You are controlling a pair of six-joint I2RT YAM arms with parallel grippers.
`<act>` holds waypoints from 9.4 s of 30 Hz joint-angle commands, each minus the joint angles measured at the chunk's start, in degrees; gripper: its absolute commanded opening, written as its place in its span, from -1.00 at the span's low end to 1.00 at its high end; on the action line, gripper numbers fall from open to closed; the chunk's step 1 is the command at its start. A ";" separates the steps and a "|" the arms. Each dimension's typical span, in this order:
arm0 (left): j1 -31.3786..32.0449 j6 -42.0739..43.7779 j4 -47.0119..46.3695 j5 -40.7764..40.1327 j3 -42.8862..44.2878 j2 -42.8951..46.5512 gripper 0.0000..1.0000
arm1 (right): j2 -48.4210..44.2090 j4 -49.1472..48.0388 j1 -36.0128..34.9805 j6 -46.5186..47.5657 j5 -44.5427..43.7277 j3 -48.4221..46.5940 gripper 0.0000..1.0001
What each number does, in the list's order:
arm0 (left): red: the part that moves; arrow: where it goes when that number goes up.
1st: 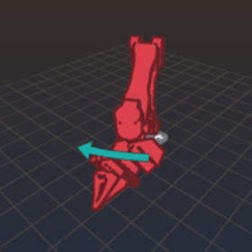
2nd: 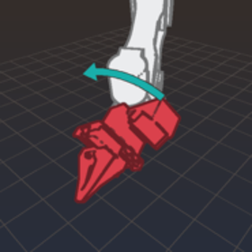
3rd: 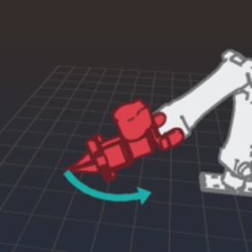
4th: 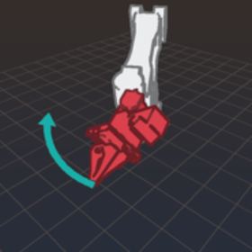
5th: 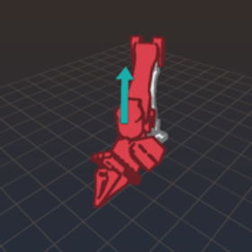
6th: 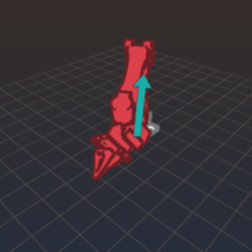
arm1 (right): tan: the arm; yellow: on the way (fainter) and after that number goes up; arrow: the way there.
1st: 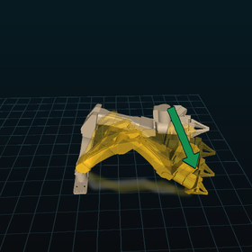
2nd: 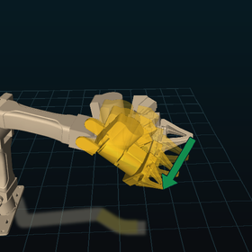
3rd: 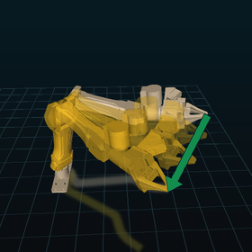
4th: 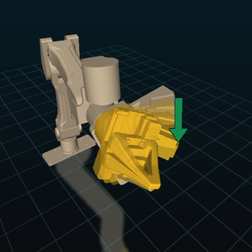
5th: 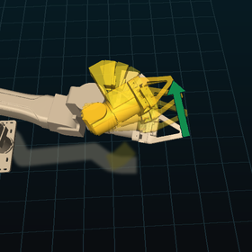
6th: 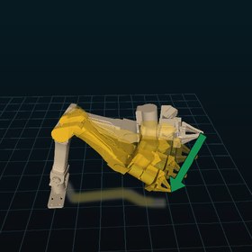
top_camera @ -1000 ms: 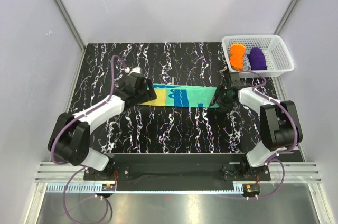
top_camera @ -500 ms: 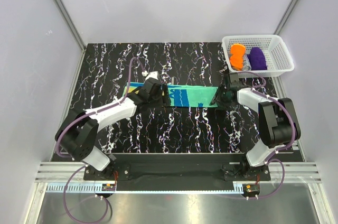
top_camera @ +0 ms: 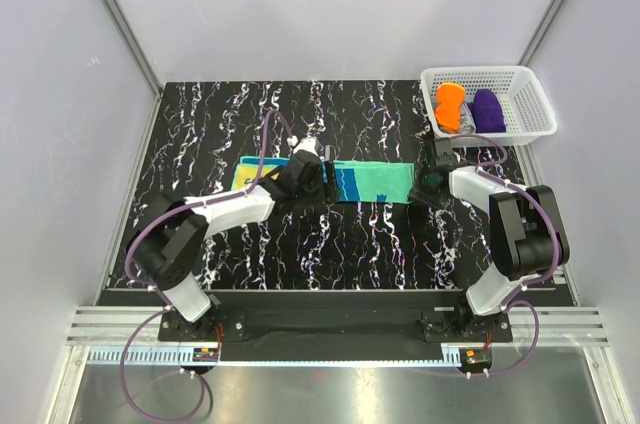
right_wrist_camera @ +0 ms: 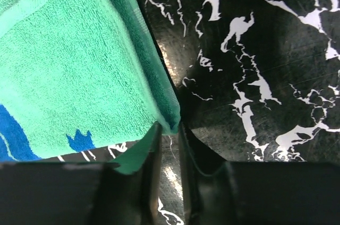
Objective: Roll the towels
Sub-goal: Roll the towel
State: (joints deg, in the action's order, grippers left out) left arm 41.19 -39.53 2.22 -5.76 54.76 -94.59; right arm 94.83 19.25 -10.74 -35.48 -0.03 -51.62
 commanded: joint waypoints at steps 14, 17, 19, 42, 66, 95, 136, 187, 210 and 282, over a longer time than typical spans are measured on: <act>0.82 -0.81 -6.79 0.93 0.61 -1.57 0.46 | -3.51 13.86 -3.31 8.23 -11.90 -8.84 -0.85; 0.82 -0.90 -6.96 1.19 0.52 -1.48 0.47 | -2.72 18.09 -6.91 9.47 -16.13 -12.45 -0.90; 0.82 -0.90 -7.05 1.28 0.26 -1.30 0.46 | -2.02 19.60 -9.64 9.82 -17.80 -14.74 -0.91; -6.21 -5.21 -4.24 -0.04 -7.56 8.01 0.46 | 12.66 21.71 -28.45 14.83 -20.36 -27.04 -1.00; -8.14 -5.30 -2.31 -0.39 -8.09 11.00 0.46 | 14.86 15.38 -31.09 16.77 -8.40 -26.60 -0.20; -4.11 1.82 -6.96 5.41 -2.66 8.29 0.21 | -13.09 4.49 -8.42 2.70 11.02 -4.82 0.67; 2.32 6.22 -12.06 16.75 16.87 -23.27 -0.16 | 2.65 -9.24 -1.91 -0.64 19.29 -0.05 -0.68; 4.85 13.51 -9.70 2.47 -8.97 10.91 0.05 | -0.42 -4.83 -16.77 -10.83 14.19 2.83 -0.36; 28.86 21.07 8.24 -38.01 9.74 -12.10 0.37 | -24.16 15.91 -15.45 -5.74 -7.61 3.19 0.78; -1.63 -32.18 -68.65 38.98 -23.30 -12.11 -1.00 | -32.08 -2.78 -3.85 -8.28 25.43 11.62 0.58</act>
State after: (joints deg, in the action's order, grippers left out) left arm 41.56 -62.15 -50.92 27.44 32.58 -104.16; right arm 62.89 26.50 -14.87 -40.42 17.82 -43.38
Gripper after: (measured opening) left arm 0.067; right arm 0.798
